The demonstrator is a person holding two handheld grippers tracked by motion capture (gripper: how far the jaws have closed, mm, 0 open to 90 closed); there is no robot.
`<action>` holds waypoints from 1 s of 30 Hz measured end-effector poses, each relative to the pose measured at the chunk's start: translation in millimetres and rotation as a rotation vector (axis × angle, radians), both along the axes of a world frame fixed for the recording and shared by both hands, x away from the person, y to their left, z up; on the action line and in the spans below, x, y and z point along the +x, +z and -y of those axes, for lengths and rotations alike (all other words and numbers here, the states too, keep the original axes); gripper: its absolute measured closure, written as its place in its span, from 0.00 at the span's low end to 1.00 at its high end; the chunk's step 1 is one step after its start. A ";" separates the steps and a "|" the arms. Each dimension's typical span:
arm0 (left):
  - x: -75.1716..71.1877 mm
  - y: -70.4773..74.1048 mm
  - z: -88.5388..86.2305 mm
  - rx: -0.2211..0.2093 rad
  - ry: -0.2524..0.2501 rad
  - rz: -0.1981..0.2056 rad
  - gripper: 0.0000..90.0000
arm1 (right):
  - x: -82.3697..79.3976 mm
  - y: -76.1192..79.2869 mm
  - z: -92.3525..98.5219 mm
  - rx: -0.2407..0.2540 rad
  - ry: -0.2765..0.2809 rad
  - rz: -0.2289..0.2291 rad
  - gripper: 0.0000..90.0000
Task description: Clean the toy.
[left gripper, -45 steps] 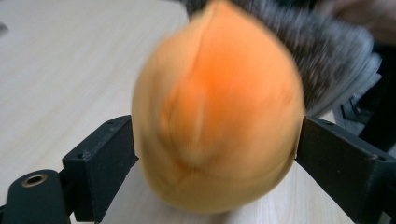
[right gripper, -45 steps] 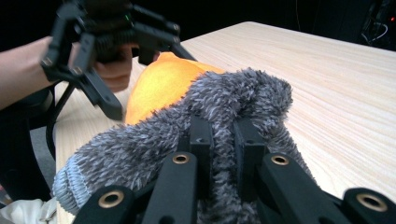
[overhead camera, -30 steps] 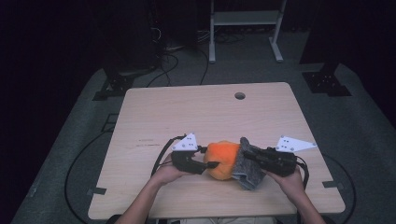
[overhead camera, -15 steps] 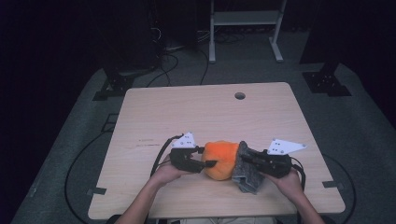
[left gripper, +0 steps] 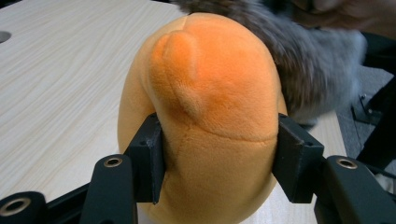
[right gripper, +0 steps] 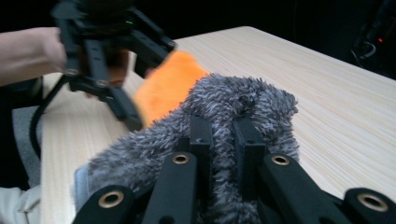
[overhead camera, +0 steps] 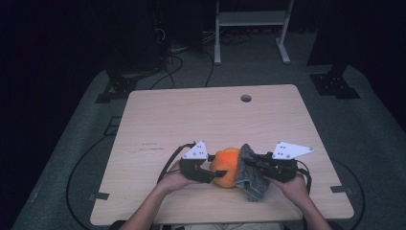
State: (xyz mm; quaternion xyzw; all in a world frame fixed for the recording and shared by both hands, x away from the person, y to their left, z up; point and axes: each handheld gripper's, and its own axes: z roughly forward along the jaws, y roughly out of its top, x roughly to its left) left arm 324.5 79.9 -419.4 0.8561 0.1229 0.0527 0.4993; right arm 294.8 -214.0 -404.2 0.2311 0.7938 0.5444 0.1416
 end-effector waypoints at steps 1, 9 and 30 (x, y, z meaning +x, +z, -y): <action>-0.9 0.2 0.8 0.006 -0.007 0.006 0.48 | 1.0 -0.4 2.3 -0.002 -0.009 -0.003 0.89; -4.4 2.2 3.8 0.018 -0.024 0.027 0.38 | 7.8 -1.8 14.0 0.008 -0.025 -0.046 0.89; -3.6 -0.3 5.9 -0.021 -0.004 -0.016 0.45 | -2.5 4.9 4.9 -0.050 0.038 0.004 0.89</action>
